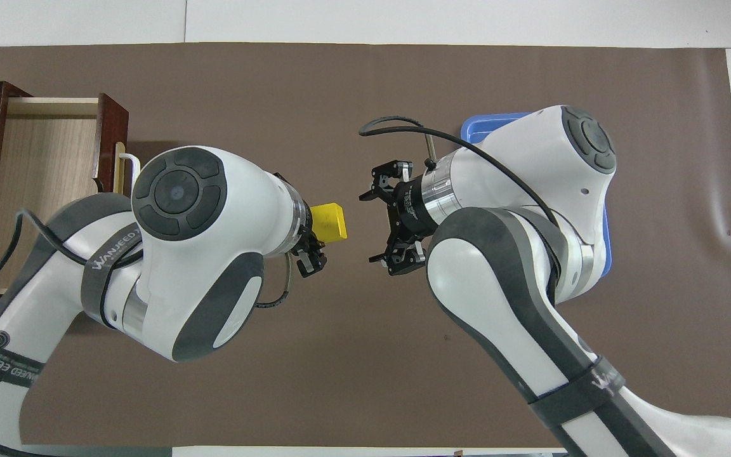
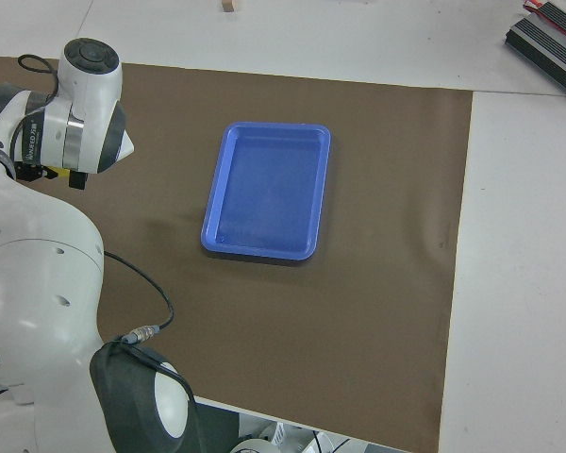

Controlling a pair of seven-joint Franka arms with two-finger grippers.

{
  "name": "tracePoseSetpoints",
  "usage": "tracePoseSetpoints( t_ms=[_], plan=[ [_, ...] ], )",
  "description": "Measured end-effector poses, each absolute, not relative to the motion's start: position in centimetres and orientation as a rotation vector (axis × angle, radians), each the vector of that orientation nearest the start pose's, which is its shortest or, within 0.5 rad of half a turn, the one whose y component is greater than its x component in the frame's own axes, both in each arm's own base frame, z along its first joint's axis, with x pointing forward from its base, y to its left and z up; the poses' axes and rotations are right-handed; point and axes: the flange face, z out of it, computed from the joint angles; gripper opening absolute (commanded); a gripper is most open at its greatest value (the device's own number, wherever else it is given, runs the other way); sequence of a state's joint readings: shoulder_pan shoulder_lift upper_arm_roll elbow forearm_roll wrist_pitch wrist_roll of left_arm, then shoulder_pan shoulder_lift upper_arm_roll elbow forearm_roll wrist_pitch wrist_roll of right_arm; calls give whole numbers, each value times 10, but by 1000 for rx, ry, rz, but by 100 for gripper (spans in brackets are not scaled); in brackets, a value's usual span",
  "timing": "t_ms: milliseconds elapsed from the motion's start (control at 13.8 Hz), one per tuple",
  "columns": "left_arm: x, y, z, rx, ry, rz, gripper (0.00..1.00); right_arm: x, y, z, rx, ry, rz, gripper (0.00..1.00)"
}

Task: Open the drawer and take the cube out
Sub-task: 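Close the right gripper on the yellow cube held by the left gripper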

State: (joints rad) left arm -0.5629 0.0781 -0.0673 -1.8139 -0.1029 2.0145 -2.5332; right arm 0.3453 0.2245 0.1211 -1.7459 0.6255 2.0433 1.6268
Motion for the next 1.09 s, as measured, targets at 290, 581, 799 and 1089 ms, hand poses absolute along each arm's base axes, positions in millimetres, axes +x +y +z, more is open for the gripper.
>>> tracePoseSetpoints(
  t_ms=[290,581,799,1089],
  plan=[
    [472,-367,503,1711,2489,-140,0,563,330,451,-2085,1755,653,100],
    [467,-373,503,1725,2480,-124,0,562,337,454,-2095,1739,653,100],
    [467,-373,503,1727,2479,-122,0,562,337,454,-2095,1738,653,95],
    [468,-372,502,1727,2481,-114,0,561,338,454,-2097,1737,655,78]
  ],
)
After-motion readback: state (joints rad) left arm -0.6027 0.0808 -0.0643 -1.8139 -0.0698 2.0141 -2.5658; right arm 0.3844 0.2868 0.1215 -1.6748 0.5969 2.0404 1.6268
